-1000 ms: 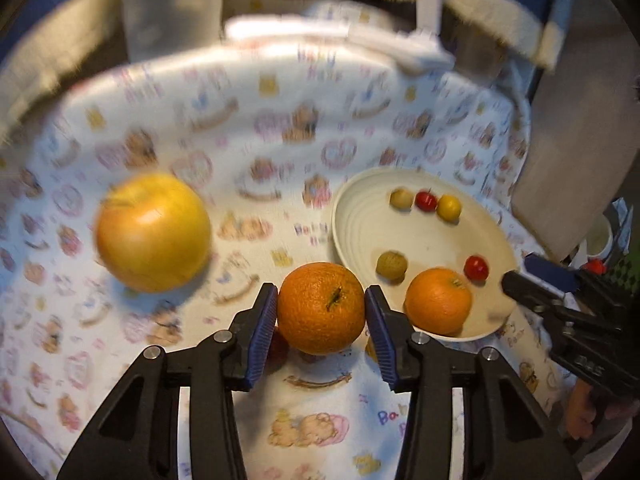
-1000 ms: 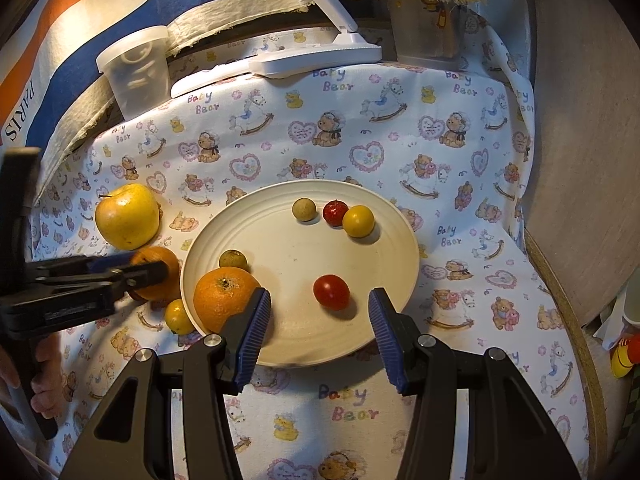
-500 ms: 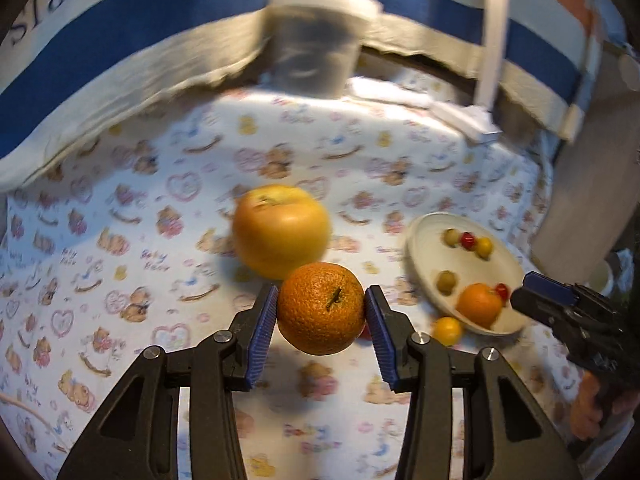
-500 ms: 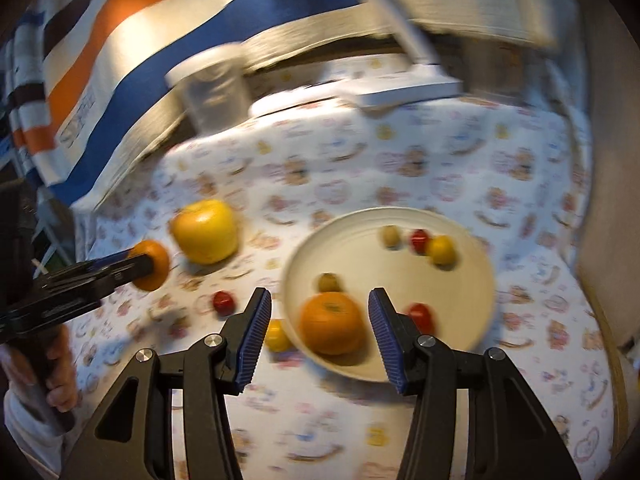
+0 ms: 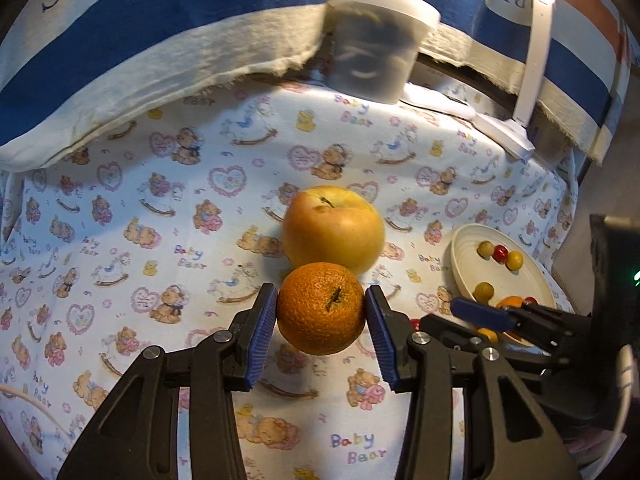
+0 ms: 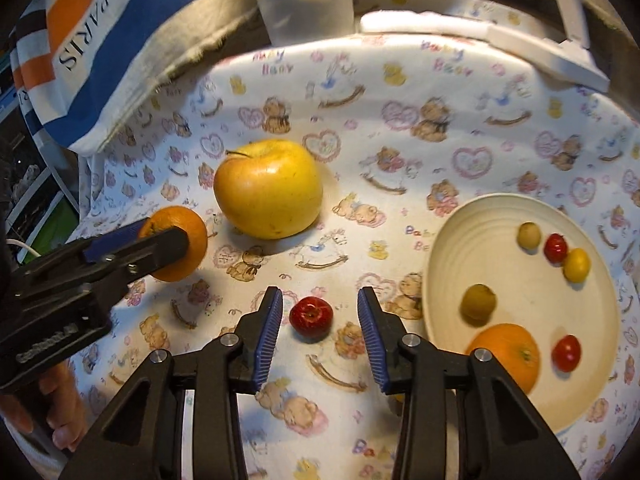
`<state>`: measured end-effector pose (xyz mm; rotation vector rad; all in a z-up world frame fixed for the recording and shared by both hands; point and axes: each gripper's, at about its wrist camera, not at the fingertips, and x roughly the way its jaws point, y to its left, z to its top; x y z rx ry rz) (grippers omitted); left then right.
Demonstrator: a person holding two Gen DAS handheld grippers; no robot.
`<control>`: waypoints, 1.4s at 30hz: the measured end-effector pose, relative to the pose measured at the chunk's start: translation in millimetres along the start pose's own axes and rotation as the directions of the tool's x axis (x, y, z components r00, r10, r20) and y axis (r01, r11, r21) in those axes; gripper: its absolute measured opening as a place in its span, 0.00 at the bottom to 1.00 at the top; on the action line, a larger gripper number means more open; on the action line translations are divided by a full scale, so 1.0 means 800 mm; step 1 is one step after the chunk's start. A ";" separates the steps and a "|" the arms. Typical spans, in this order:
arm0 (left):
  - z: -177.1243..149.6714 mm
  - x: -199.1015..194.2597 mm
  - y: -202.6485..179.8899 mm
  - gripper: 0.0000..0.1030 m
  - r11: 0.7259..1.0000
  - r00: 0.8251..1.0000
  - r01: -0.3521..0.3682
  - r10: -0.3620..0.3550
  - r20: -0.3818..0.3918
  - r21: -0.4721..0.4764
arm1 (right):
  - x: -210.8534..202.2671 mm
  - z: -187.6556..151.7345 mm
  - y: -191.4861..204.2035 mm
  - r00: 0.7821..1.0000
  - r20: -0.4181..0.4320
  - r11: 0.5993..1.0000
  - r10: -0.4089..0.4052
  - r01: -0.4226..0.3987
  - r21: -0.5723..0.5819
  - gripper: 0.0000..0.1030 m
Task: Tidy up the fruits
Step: 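Grasp the small red apple with the right tool while the left tool holds the orange, then carry both fruits over the plate and open both tools to release them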
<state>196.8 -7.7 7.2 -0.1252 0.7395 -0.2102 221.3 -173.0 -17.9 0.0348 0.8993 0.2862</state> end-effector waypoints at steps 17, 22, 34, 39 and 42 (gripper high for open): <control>0.004 -0.029 0.003 0.43 0.999 0.999 0.041 -0.041 0.024 0.000 | -0.010 -0.013 0.001 1.000 0.001 1.000 -0.023 0.023 0.017 0.28; 0.010 -0.058 -0.021 0.43 0.994 0.996 0.084 -0.086 0.034 0.066 | -0.076 -0.018 -0.031 0.995 0.082 0.998 -0.050 0.047 0.033 0.28; 0.053 -0.025 -0.132 0.43 0.958 0.985 0.172 -0.168 -0.037 0.231 | -0.138 0.004 -0.158 0.978 0.131 0.962 -0.160 0.124 0.244 0.28; 0.057 0.037 -0.178 0.43 0.934 0.972 0.227 -0.197 -0.131 0.277 | -0.116 -0.009 -0.192 0.980 0.069 0.942 -0.187 0.159 0.294 0.28; 0.065 0.062 -0.195 0.43 0.931 0.971 0.229 -0.198 -0.135 0.284 | -0.097 -0.017 -0.209 0.979 0.006 0.931 -0.204 0.192 0.310 0.28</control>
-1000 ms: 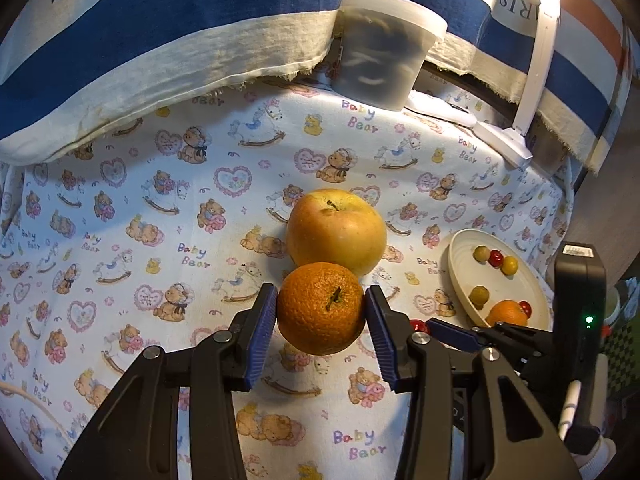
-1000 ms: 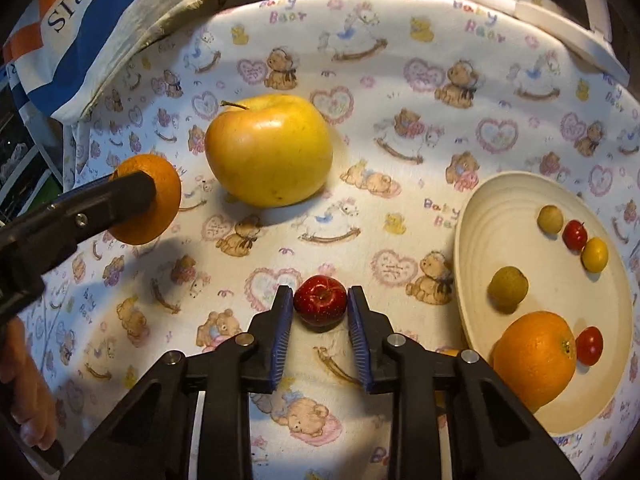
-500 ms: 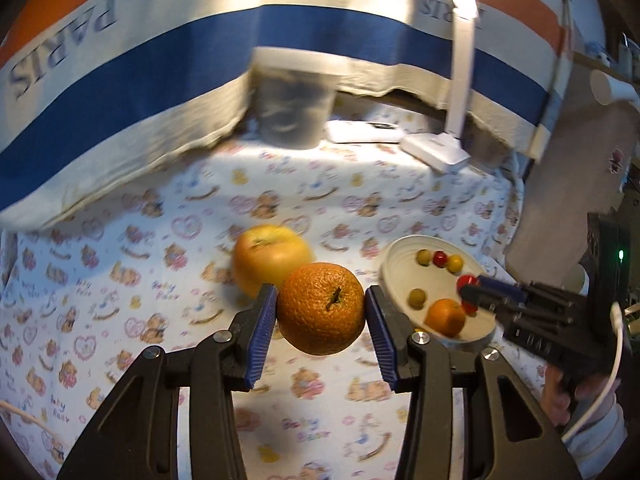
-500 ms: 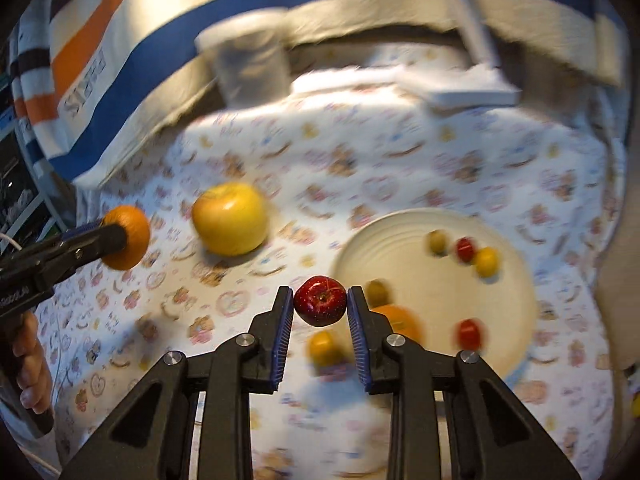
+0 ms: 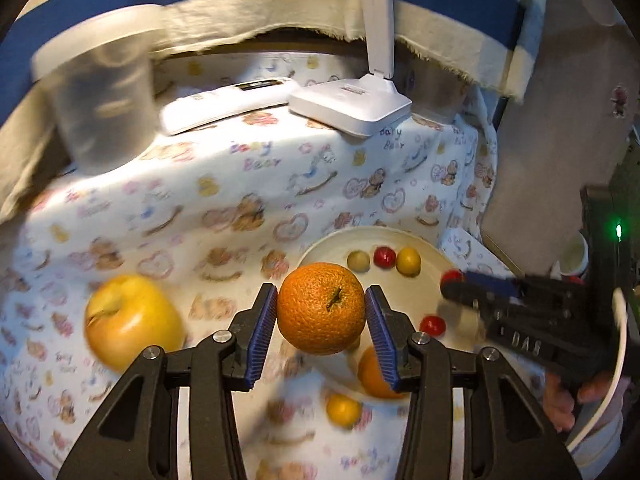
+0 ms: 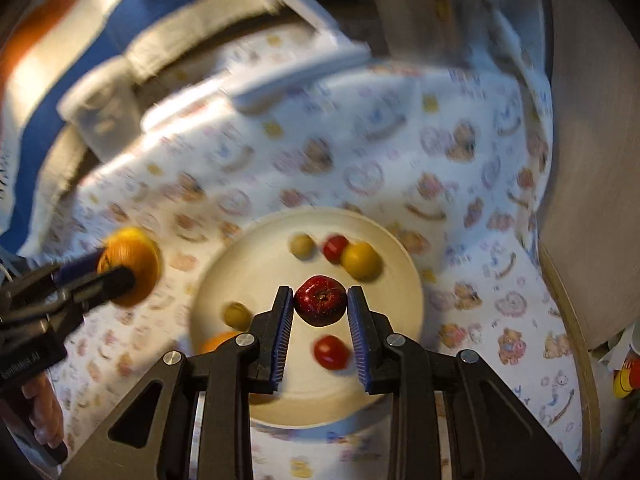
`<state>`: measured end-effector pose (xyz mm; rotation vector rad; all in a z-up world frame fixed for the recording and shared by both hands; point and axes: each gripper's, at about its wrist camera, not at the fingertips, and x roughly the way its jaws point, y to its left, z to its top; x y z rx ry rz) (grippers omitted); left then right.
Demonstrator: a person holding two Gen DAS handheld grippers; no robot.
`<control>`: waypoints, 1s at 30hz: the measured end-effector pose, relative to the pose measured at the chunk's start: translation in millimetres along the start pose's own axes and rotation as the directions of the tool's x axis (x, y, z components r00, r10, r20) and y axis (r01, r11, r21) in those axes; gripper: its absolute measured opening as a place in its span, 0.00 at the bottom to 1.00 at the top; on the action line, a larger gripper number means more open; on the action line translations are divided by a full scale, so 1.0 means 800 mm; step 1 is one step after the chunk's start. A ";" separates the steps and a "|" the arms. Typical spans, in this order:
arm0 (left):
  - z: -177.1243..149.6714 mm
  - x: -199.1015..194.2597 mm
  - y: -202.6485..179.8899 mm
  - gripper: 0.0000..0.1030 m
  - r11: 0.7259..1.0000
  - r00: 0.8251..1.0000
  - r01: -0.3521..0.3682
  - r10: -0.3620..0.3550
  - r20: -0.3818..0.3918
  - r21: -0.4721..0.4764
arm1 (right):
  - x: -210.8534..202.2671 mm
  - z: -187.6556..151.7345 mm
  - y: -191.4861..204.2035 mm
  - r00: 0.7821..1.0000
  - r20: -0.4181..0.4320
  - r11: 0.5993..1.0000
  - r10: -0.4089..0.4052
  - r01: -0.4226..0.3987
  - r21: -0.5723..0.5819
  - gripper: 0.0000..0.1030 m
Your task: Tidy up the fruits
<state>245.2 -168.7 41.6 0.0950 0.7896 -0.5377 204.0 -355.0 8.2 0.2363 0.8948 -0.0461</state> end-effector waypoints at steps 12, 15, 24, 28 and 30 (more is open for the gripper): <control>0.013 0.083 -0.030 0.43 0.998 0.997 -0.003 0.008 -0.077 0.066 | 0.038 -0.011 -0.020 0.993 -0.117 0.999 -0.037 0.037 -0.001 0.28; 0.011 0.093 -0.029 0.43 0.998 0.996 -0.009 0.015 -0.091 0.064 | 0.039 -0.011 -0.020 0.992 -0.124 1.000 -0.030 0.030 -0.002 0.28; 0.003 0.082 -0.032 0.68 0.991 0.998 -0.059 0.063 -0.027 0.122 | 0.024 -0.008 -0.020 0.995 -0.100 0.999 -0.029 0.031 0.018 0.56; 0.001 0.044 -0.030 0.69 0.986 0.995 -0.099 0.095 0.034 0.132 | 0.005 -0.006 -0.018 0.999 -0.042 1.000 -0.021 0.022 0.018 0.61; -0.004 0.018 -0.030 0.69 0.982 0.990 -0.125 0.115 0.082 0.141 | -0.005 -0.005 -0.016 1.000 -0.023 1.000 -0.007 0.008 0.021 0.61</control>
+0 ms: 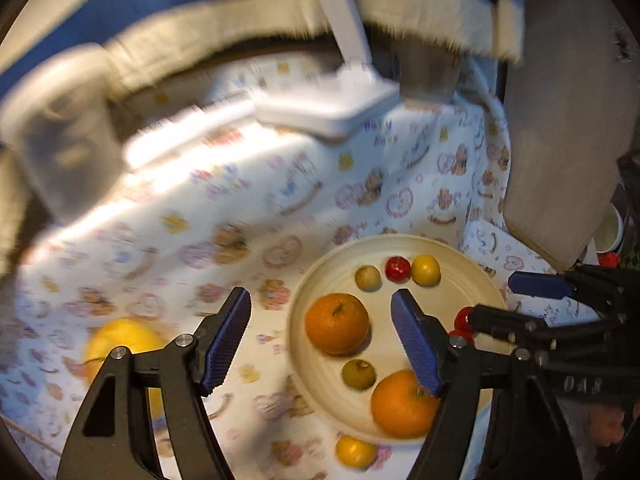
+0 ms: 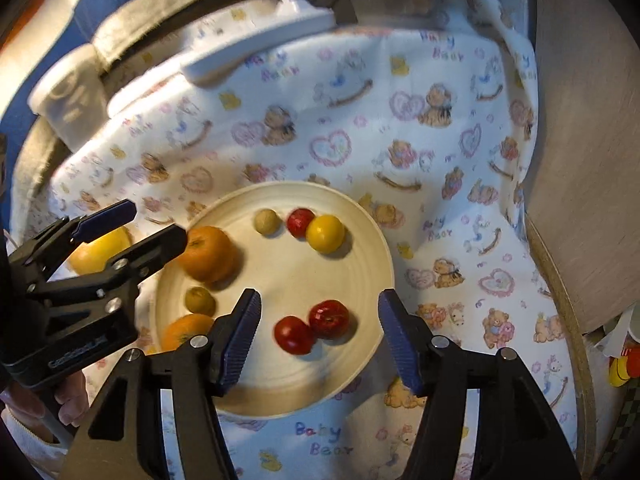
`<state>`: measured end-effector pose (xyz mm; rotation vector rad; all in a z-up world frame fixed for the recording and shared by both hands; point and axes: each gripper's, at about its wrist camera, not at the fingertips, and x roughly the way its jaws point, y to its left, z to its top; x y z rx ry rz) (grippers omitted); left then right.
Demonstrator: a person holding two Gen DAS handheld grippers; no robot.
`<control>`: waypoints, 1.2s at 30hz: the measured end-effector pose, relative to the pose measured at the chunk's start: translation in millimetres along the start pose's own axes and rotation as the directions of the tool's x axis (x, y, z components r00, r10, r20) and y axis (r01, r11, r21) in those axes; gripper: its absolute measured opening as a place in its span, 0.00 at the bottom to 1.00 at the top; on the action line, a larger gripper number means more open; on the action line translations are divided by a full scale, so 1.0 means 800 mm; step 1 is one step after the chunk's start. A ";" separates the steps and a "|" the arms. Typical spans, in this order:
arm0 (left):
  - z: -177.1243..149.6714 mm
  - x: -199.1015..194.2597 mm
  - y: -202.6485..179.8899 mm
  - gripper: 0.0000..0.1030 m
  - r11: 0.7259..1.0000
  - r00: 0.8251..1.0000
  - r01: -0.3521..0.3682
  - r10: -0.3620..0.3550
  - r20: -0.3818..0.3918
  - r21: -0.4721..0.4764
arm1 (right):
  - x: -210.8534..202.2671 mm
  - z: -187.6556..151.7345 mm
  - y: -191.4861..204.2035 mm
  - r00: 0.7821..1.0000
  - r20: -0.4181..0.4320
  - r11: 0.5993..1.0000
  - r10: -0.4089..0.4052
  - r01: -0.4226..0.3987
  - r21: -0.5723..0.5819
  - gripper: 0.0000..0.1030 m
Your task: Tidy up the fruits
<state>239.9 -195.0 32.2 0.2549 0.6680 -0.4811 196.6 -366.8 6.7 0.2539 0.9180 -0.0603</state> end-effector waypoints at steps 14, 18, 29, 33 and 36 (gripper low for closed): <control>-0.079 -0.142 0.059 0.99 0.980 0.968 -0.096 0.132 0.213 -0.172 | -0.069 -0.018 0.068 0.987 0.123 0.990 0.107 -0.094 -0.109 0.61; -0.093 -0.132 0.073 0.99 0.974 0.973 -0.077 0.121 0.198 -0.215 | -0.073 -0.024 0.076 0.985 0.126 0.988 0.115 -0.101 -0.114 0.61; -0.116 -0.108 0.082 0.99 0.964 0.979 -0.091 0.133 0.156 -0.250 | -0.048 -0.049 0.108 0.973 -0.029 0.961 0.227 -0.229 -0.157 0.61; -0.119 -0.119 0.096 0.99 0.946 0.972 -0.097 0.158 0.176 -0.310 | -0.048 -0.058 0.121 0.975 -0.031 0.959 0.219 -0.221 -0.178 0.61; -0.118 -0.130 0.104 0.99 0.937 0.965 -0.105 0.177 0.193 -0.334 | -0.041 -0.067 0.128 0.977 -0.061 0.960 0.205 -0.213 -0.181 0.61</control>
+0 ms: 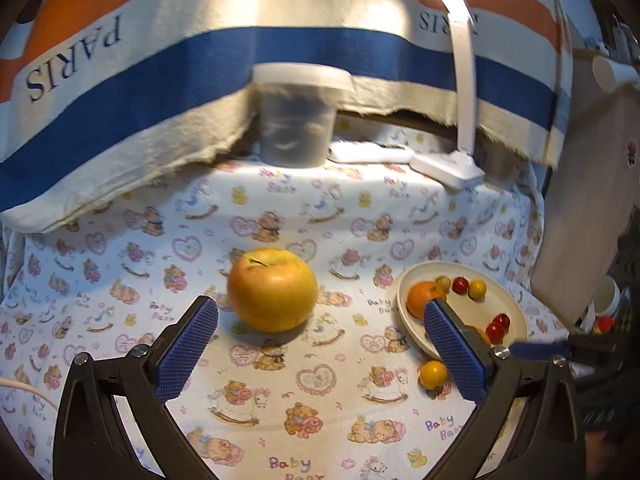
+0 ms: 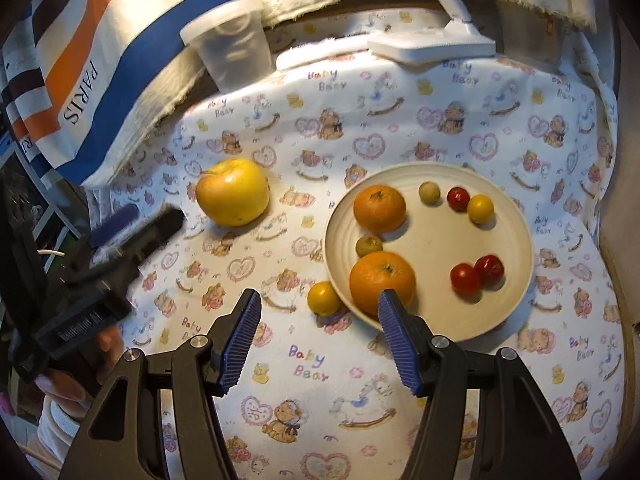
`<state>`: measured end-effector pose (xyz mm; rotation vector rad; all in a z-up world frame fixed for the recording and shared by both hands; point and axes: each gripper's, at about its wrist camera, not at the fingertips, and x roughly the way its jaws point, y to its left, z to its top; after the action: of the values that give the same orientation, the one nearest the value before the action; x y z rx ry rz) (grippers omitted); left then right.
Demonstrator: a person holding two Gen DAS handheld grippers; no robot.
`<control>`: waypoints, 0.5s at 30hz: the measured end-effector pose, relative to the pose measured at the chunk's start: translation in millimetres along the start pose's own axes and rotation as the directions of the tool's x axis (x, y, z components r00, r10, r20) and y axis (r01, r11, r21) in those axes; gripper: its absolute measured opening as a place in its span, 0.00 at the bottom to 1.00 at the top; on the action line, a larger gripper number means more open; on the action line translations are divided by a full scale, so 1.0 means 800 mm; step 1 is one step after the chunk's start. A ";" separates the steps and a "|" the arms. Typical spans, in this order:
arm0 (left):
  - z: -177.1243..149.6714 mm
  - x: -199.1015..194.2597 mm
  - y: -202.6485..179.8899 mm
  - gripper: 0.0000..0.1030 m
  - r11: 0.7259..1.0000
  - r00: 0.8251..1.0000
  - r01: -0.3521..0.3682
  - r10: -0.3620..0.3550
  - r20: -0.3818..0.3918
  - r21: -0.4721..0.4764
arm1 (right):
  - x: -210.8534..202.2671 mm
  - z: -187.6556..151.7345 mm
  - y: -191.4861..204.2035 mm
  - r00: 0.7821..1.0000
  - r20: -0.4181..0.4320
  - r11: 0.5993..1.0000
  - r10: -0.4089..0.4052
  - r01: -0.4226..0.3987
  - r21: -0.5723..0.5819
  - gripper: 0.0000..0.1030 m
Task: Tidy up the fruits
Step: 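Grasp the small yellow fruit on the cloth with the right tool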
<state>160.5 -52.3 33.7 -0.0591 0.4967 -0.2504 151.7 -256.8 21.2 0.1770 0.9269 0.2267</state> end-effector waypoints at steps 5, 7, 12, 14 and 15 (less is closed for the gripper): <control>0.006 -0.010 0.006 0.99 1.000 0.999 -0.031 0.030 0.031 0.001 | 0.021 -0.008 0.015 0.997 -0.073 0.999 0.015 -0.012 0.033 0.61; 0.007 -0.012 0.009 0.99 0.999 0.998 -0.040 0.040 0.037 0.002 | 0.034 -0.007 0.022 0.994 -0.104 0.999 -0.012 0.015 0.028 0.59; -0.001 -0.006 0.017 0.99 0.998 0.997 -0.062 0.063 0.041 -0.022 | 0.056 -0.008 0.024 0.989 -0.130 0.993 -0.073 0.085 0.086 0.44; -0.002 -0.001 0.022 0.99 0.997 0.997 -0.068 0.069 0.036 -0.030 | 0.061 -0.005 0.023 0.988 -0.119 0.989 -0.099 0.111 0.098 0.43; -0.003 -0.002 0.024 0.99 0.997 0.996 -0.071 0.073 0.045 -0.036 | 0.063 -0.004 0.021 0.987 -0.119 0.986 -0.110 0.123 0.111 0.42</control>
<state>162.6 -33.3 30.4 -0.0801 0.4563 -0.1698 176.3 -226.5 -15.7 0.2204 1.0597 0.0734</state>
